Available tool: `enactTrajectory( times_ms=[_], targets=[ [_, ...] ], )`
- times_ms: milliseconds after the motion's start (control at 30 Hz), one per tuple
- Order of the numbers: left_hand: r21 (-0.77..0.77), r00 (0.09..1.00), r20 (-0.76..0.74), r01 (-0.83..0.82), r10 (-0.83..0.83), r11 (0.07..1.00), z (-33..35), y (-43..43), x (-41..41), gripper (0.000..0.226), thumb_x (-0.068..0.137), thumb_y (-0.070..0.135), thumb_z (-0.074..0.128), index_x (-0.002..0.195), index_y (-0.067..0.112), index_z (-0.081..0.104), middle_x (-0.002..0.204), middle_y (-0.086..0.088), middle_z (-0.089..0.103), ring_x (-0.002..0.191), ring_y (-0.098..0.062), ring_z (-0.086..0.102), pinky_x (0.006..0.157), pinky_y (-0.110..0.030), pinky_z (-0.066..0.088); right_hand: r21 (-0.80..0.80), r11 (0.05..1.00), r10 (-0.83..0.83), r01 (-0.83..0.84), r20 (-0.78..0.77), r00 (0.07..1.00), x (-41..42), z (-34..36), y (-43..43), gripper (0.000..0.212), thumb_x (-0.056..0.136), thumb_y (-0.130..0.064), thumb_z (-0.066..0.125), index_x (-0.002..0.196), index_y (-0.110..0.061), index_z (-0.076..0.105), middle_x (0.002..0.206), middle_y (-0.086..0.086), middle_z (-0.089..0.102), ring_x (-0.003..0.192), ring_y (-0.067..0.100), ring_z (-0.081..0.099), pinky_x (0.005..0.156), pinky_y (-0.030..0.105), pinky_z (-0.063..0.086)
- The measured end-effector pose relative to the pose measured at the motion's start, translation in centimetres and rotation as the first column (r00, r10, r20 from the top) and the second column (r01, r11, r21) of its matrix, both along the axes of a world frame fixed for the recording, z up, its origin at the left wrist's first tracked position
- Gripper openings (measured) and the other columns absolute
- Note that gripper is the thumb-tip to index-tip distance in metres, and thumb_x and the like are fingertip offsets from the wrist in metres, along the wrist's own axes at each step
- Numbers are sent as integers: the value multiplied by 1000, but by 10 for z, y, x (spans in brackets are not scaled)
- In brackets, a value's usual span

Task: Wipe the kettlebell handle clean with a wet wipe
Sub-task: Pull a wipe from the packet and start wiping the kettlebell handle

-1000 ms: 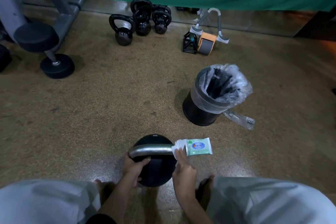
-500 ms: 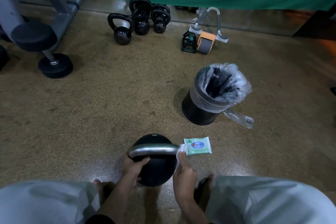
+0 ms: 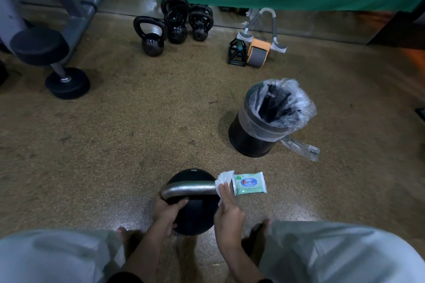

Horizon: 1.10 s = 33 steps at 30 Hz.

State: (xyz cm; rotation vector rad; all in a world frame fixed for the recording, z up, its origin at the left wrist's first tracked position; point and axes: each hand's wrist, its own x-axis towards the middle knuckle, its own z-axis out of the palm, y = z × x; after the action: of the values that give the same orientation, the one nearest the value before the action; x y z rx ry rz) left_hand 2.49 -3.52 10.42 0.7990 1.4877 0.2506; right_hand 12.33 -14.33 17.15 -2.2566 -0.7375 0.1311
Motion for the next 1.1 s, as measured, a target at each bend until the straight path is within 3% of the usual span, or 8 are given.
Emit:
enactTrajectory(
  times_ms=[67,133,200,300,467,700,867,1100],
  targets=[
    [4,1000,-1,3,-3,1000,1,-1,0,67,73,19,83,129,24,47,122,-7,59,116,-35,52,73,-46,50,-12,1000,22,-22,8,1000,-1,-4,-6,49,78,19,58,117,-10,67,126,8,62,119,4,48,100,-1,28],
    [7,1000,1,4,-4,1000,2,0,0,66,73,18,83,128,23,47,121,-7,59,115,-35,52,73,-47,50,-31,999,12,-14,-41,999,4,0,-7,47,81,17,56,117,-12,67,123,8,65,115,13,58,96,5,40],
    [6,1000,8,1,-1,1000,2,1,0,66,73,17,83,128,22,47,118,-6,58,116,-36,52,74,-47,50,-130,991,1,-11,-77,997,16,10,3,43,85,10,53,115,-16,68,110,6,72,97,23,70,77,21,52],
    [-2,1000,3,-7,7,1000,3,0,1,64,73,17,83,126,21,48,120,-9,60,114,-36,53,74,-48,51,-265,959,87,-98,-55,995,26,21,18,44,82,8,45,105,-22,67,83,-1,68,74,18,64,58,21,40],
    [-3,1000,9,-15,15,1000,6,0,0,65,72,16,84,126,21,48,121,-10,60,112,-35,53,74,-49,51,-214,967,123,-138,-81,989,23,21,2,43,82,10,48,105,-22,66,89,-9,66,78,10,62,66,18,46],
    [10,1000,15,-4,3,1000,11,-1,1,65,75,15,82,128,22,45,118,-8,58,112,-34,53,74,-47,50,-438,864,204,-246,-142,969,43,38,25,41,82,5,42,105,-20,65,88,3,68,80,16,60,62,22,36],
    [6,1000,3,2,-2,1000,12,-1,0,67,74,17,83,129,23,44,117,-7,58,109,-34,53,72,-46,50,-418,845,307,-334,-133,942,48,44,14,46,82,6,44,108,-23,67,89,4,71,81,18,64,63,23,43],
    [14,999,36,-14,13,1000,14,-3,0,64,75,17,81,126,27,44,116,-6,59,102,-28,51,70,-44,52,-611,581,467,-538,-290,835,78,50,64,36,84,-4,51,111,-16,71,111,10,68,108,26,60,89,26,45]
  ],
)
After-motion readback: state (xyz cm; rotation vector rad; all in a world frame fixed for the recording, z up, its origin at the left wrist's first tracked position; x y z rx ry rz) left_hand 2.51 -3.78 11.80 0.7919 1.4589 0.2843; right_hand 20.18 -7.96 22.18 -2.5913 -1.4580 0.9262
